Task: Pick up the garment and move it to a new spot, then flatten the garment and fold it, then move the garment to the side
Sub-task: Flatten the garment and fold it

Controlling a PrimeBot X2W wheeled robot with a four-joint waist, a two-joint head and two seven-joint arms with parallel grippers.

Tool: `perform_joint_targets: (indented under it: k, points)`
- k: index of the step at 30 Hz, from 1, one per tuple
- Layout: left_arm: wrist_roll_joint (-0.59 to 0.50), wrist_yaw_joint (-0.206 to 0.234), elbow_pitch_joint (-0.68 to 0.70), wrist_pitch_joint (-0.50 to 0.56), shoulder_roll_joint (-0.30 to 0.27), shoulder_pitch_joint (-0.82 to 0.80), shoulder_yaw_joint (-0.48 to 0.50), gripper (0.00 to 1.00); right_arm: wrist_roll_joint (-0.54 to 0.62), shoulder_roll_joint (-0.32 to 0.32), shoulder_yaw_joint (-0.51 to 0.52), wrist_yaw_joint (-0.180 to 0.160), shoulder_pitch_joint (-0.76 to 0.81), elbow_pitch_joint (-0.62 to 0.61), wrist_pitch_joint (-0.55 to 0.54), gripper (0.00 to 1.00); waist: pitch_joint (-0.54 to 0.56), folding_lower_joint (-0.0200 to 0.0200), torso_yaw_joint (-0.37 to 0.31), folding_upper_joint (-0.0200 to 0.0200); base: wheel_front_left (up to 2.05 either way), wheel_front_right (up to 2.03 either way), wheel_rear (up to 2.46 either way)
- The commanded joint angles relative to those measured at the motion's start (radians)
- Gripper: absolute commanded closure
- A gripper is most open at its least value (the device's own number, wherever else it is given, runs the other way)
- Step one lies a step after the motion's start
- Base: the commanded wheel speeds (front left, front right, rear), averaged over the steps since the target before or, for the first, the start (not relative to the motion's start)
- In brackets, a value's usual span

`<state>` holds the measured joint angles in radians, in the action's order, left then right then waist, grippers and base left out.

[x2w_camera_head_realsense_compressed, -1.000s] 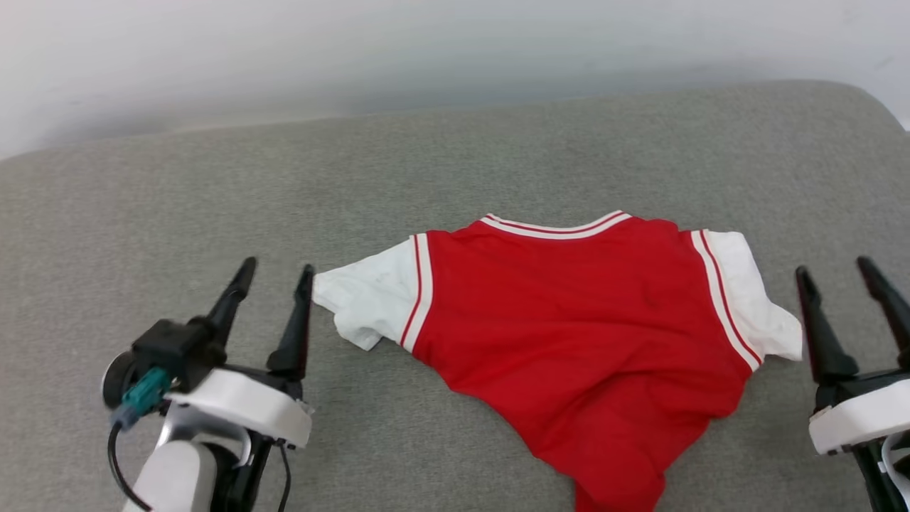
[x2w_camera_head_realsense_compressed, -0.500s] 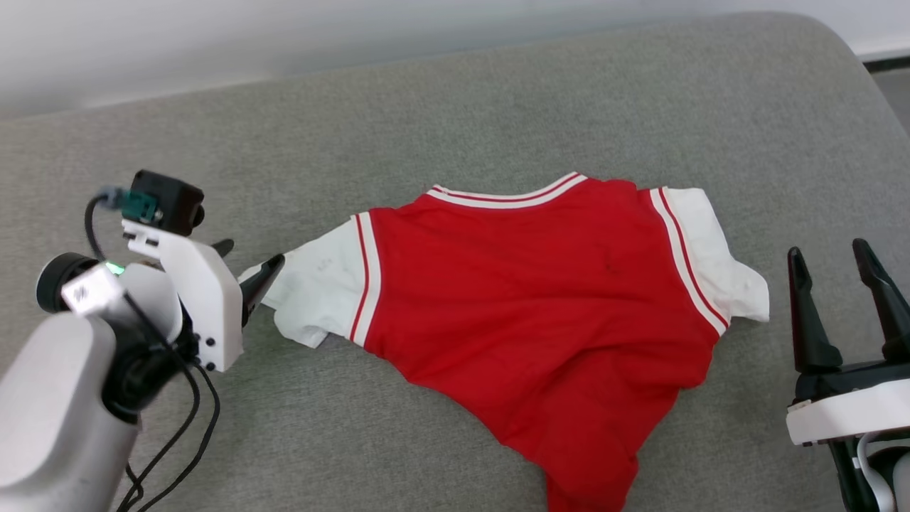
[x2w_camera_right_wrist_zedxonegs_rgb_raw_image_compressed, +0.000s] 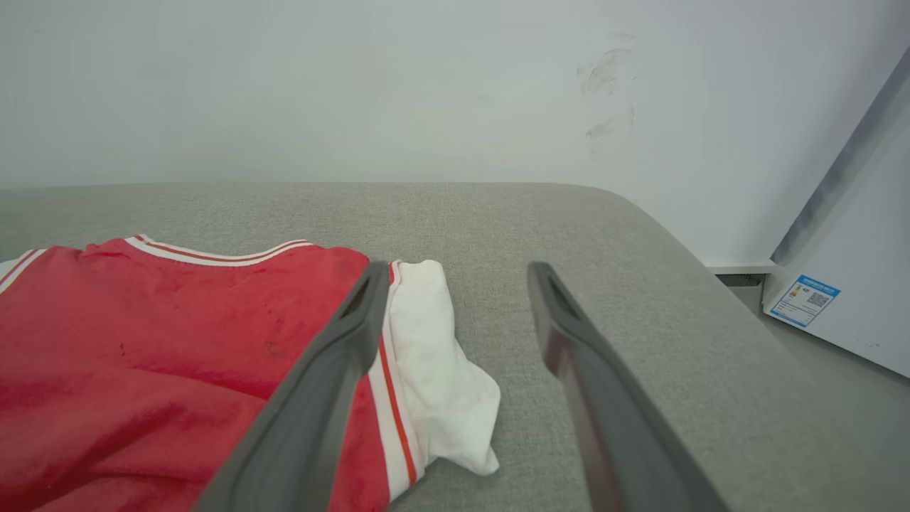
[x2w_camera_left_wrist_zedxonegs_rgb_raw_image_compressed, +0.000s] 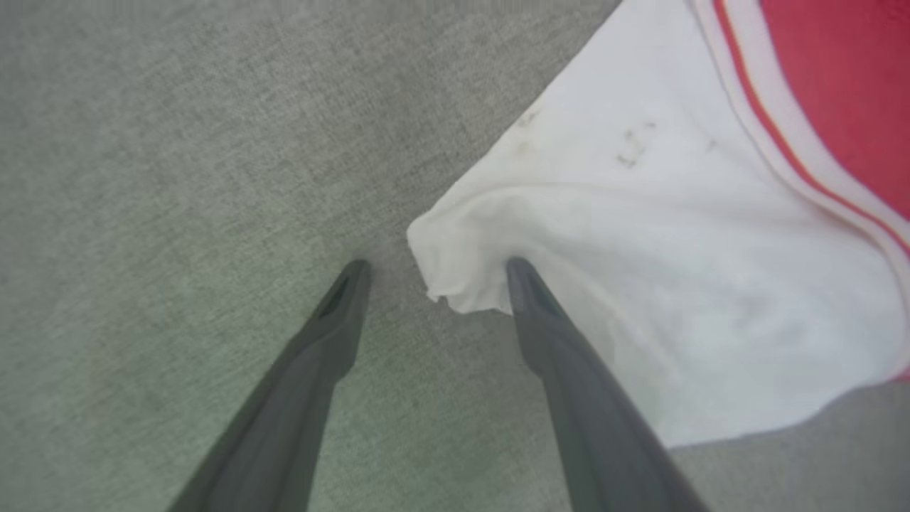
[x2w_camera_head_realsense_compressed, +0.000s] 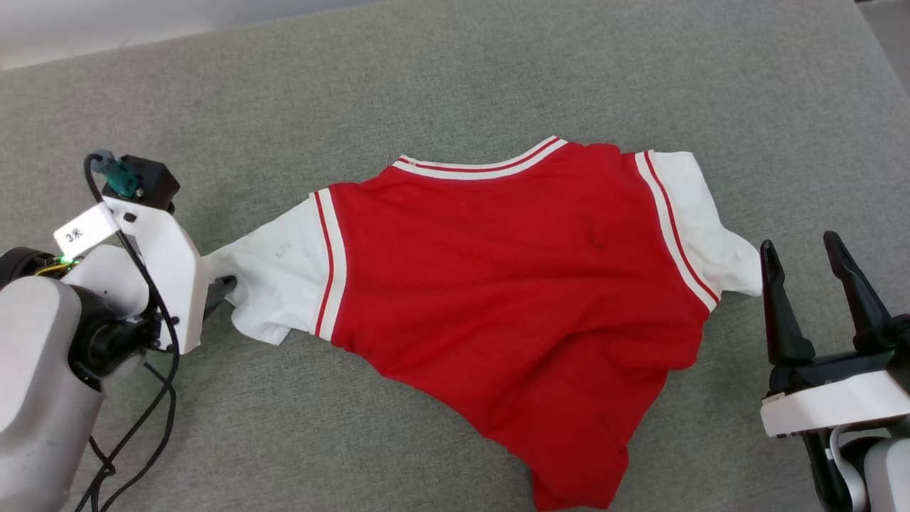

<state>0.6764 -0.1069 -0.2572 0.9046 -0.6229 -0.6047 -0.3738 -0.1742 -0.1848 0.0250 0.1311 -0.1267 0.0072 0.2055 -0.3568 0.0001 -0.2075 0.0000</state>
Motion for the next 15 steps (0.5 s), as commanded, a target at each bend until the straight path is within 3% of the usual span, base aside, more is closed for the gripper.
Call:
perform_joint_targets:
  k: [1, 4, 5, 6, 9, 15]
  points:
    - [-0.001, -0.006, -0.018, 0.007, 0.004, 0.008, -0.019, 0.00, 0.007, 0.008, 0.001, -0.001, -0.015, 0.006, 0.008, 0.00, -0.010, -0.0001, -0.004, 0.0000, 0.00, 0.00, 0.00]
    - [0.013, -0.009, -0.031, 0.012, 0.020, 0.034, -0.042, 0.00, 0.009, 0.009, 0.004, -0.001, -0.017, 0.011, 0.012, 0.00, -0.016, -0.0001, -0.003, 0.0000, 0.00, 0.00, 0.00]
    - [0.019, -0.010, -0.034, 0.007, 0.027, 0.042, -0.045, 0.44, 0.011, 0.010, 0.004, -0.001, -0.018, 0.012, 0.013, 0.00, -0.017, -0.0001, -0.001, 0.0000, 0.00, 0.00, 0.00]
    - [0.030, -0.011, -0.038, 0.000, 0.038, 0.050, -0.045, 1.00, 0.012, 0.011, 0.005, -0.001, -0.020, 0.013, 0.013, 0.00, -0.017, -0.0001, 0.000, 0.0000, 0.00, 0.00, 0.00]
    - [0.049, -0.012, -0.044, -0.034, 0.053, 0.070, -0.033, 1.00, 0.016, 0.012, 0.008, -0.001, -0.023, 0.016, 0.007, 0.00, -0.013, -0.0001, 0.006, 0.0000, 0.00, 0.00, 0.00]
    - [0.041, -0.006, -0.056, -0.125, 0.029, 0.090, 0.004, 1.00, 0.021, 0.003, 0.014, -0.001, -0.011, 0.017, -0.007, 0.00, 0.014, -0.0001, 0.025, 0.0000, 0.00, 0.00, 0.00]
